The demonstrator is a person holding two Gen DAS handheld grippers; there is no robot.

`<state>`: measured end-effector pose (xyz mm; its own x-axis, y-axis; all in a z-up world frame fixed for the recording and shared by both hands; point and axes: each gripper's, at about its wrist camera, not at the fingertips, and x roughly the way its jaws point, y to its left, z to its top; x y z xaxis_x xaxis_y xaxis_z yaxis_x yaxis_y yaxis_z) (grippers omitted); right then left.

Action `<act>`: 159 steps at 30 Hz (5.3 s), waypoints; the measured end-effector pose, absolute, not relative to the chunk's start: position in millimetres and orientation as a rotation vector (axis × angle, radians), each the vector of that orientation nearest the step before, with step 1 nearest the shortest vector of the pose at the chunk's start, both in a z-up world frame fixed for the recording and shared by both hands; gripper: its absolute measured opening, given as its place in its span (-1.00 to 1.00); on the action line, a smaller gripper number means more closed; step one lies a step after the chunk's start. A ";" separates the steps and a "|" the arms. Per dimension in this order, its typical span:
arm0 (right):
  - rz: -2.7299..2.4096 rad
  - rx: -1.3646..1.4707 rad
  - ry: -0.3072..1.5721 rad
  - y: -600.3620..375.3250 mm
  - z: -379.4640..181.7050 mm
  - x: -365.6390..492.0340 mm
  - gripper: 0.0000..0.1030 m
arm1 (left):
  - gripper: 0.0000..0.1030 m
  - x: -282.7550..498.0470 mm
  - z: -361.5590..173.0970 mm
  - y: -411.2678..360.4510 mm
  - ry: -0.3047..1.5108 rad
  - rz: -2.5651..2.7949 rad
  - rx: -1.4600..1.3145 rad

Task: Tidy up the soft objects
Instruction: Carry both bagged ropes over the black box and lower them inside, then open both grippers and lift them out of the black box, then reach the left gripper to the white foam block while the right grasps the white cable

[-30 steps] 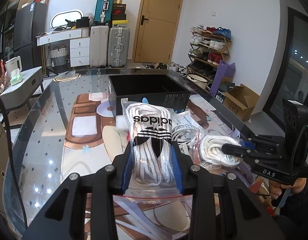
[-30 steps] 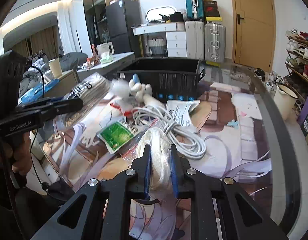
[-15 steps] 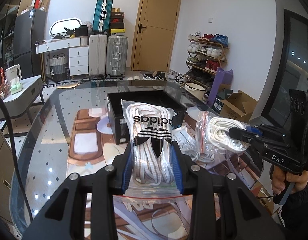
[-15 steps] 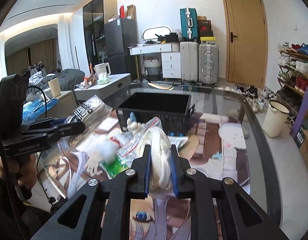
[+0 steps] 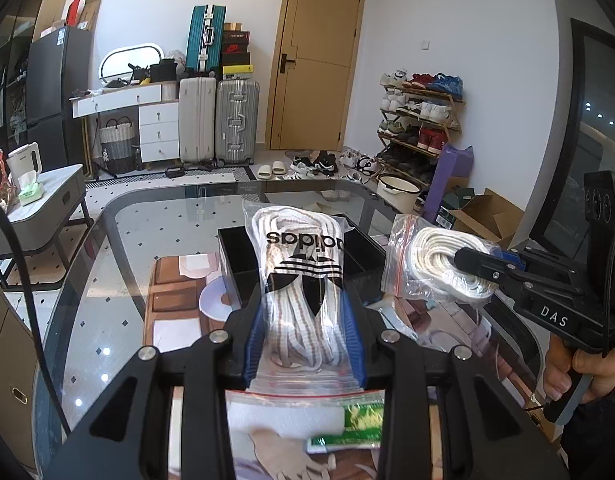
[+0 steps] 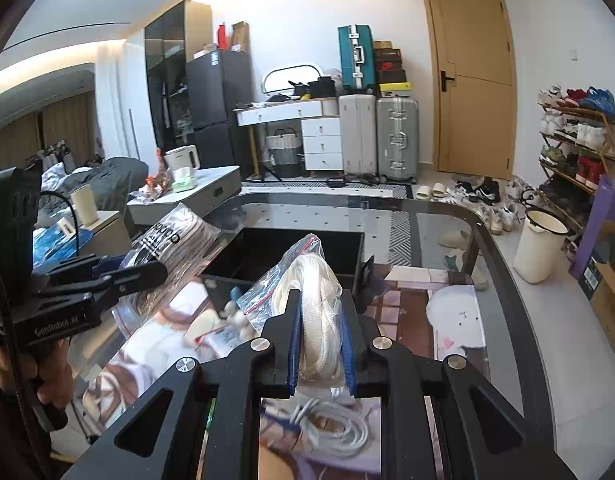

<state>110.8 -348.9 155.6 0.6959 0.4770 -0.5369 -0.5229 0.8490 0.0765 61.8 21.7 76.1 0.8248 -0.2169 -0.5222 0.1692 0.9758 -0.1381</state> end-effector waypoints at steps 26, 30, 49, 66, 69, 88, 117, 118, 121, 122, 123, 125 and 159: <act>0.511 -0.160 0.724 -279.7 135.1 215.8 -0.68 | -0.34 164.1 50.1 18.1 0.727 -0.200 -0.074; 0.512 -0.187 0.746 -271.7 126.8 224.8 -0.68 | -0.34 173.0 44.1 14.3 0.750 -0.199 -0.064; 0.553 -0.248 0.841 -241.9 88.6 249.9 -0.67 | -0.31 199.5 28.8 0.0 0.835 -0.206 0.042; 0.575 -0.224 0.766 -252.7 98.5 232.1 -0.18 | 0.03 188.1 33.1 10.4 0.812 -0.258 0.048; 0.559 -0.195 0.708 -270.6 110.8 225.2 0.18 | 0.15 180.8 36.4 11.4 0.801 -0.255 0.032; 0.514 -0.123 0.638 -347.8 125.6 152.5 0.99 | 1.00 98.6 47.0 19.3 0.687 -0.155 -0.050; 0.527 -0.069 0.834 -362.8 64.5 109.0 0.99 | 1.00 52.2 2.7 19.0 0.685 -0.104 -0.088; 0.526 -0.068 0.841 -361.1 62.2 109.6 0.99 | 1.00 52.8 1.7 20.1 0.688 -0.106 -0.092; 0.522 -0.058 0.866 -358.9 56.3 111.8 0.99 | 1.00 52.3 -0.5 21.4 0.689 -0.111 -0.099; 0.521 -0.054 0.876 -357.2 54.2 112.4 0.99 | 1.00 52.3 -0.7 21.6 0.689 -0.112 -0.100; 0.520 -0.051 0.883 -356.0 53.2 112.8 0.99 | 1.00 52.3 -1.5 21.7 0.691 -0.111 -0.100; 0.516 -0.047 0.894 -352.9 51.0 113.8 0.99 | 1.00 51.6 -3.1 22.0 0.694 -0.113 -0.101; 0.457 -0.044 0.941 -351.3 48.1 121.1 0.58 | 1.00 51.6 -6.4 19.7 0.701 -0.120 -0.096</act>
